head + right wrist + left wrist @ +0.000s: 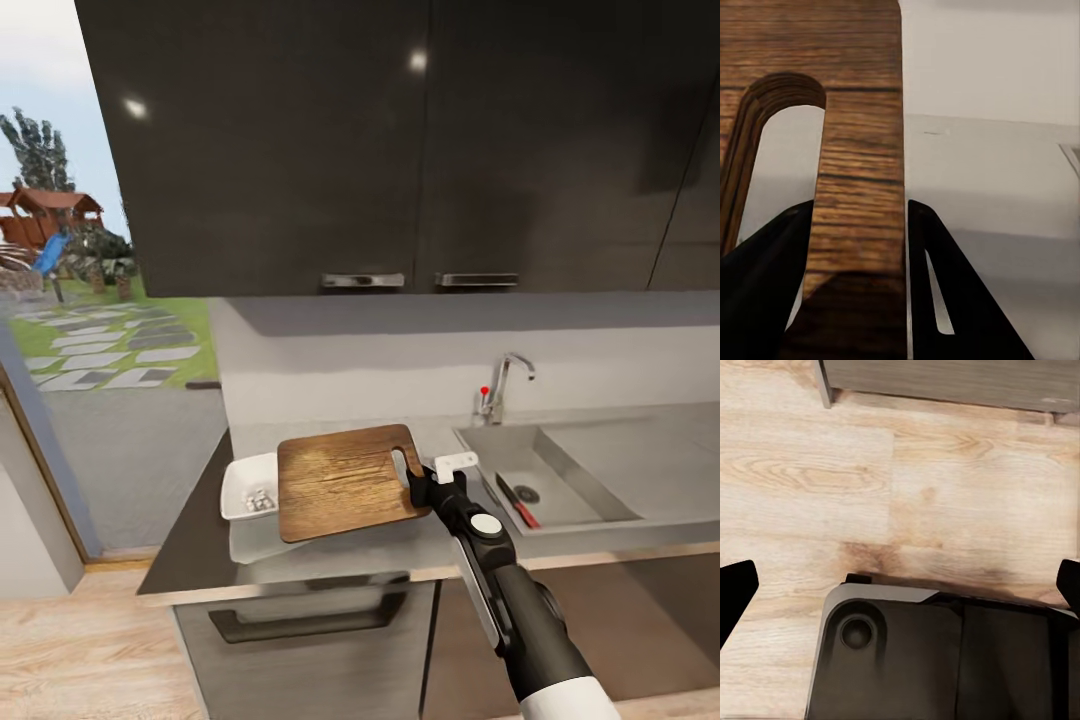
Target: In the kitchen, take the Vidalia onion out of the sink, dice it on the chopping board with the paring knife, put the diced onion into the bowl on the countertop, then place both the paring knife and the chopping board into the sink.
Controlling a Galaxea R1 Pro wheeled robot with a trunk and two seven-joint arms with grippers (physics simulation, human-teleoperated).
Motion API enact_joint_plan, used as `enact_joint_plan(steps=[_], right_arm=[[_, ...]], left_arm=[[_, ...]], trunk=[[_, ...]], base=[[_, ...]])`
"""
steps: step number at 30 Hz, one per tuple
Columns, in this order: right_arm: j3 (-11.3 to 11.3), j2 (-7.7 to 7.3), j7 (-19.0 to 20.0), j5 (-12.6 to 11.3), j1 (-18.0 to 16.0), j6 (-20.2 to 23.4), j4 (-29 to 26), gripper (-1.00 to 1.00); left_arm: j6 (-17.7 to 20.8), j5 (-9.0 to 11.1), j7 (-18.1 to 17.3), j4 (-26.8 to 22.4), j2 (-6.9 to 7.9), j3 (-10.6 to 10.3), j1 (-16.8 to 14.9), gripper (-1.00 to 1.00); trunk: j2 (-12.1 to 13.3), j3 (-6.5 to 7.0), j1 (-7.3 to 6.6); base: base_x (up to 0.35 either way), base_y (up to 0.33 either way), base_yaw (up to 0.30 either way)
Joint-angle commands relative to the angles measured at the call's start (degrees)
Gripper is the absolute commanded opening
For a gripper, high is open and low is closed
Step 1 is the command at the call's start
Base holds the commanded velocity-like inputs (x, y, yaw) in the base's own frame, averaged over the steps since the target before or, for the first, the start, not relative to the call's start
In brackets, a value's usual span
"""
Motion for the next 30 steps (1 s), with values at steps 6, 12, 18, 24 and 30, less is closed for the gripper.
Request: enact_joint_plan(steps=[6, 12, 18, 24, 30], right_arm=[[0.0, 0.02, 0.3, 0.5, 0.0, 0.3, 0.0, -1.0], [0.0, 0.08, 0.3, 0.5, 0.0, 0.3, 0.0, -1.0], [0.0, 0.09, 0.3, 0.5, 0.0, 0.3, 0.1, -1.0], [0.0, 0.11, 0.3, 0.5, 0.0, 0.3, 0.2, -1.0], [0.0, 0.11, 0.3, 0.5, 0.0, 0.2, 0.5, -1.0]], left_arm=[[0.0, 0.5, -0.1, -0.1, -0.04, 0.1, 0.0, 1.0], [0.0, 0.5, -0.1, -0.1, -0.04, 0.1, 0.0, 1.0], [0.0, 0.5, -0.1, -0.1, -0.04, 0.1, 0.0, 1.0], [0.0, 0.5, -0.1, -0.1, -0.04, 0.1, 0.0, 1.0], [0.0, 0.5, -0.1, -0.1, -0.04, 0.1, 0.0, 1.0]], trunk=[[-0.1, -0.25, 0.04], [-0.1, -0.26, 0.04], [-0.1, -0.26, 0.04], [-0.1, -0.26, 0.04], [-0.1, -0.26, 0.04]], base=[[0.085, -0.182, 0.049], [0.086, -0.18, 0.002], [0.086, -0.18, 0.0], [0.086, -0.176, 0.0], [0.097, -0.144, 0.0]])
